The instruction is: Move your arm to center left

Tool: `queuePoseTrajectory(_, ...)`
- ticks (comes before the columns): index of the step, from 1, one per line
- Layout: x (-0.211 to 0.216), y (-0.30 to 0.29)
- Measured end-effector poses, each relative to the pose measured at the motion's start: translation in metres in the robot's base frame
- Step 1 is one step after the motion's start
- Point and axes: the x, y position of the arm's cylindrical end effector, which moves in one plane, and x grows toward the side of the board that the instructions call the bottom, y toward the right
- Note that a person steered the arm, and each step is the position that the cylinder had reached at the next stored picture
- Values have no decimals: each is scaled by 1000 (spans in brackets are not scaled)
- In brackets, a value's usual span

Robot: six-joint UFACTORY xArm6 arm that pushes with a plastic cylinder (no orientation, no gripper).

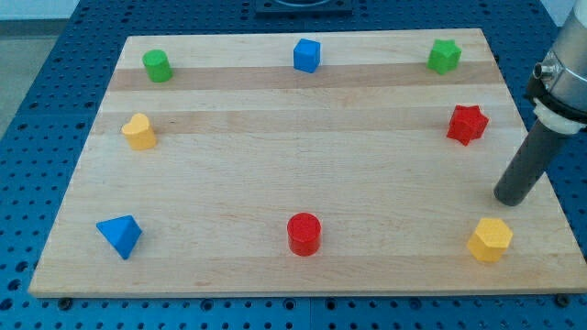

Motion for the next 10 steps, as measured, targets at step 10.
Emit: queuePoseTrajectory(10, -71, -369)
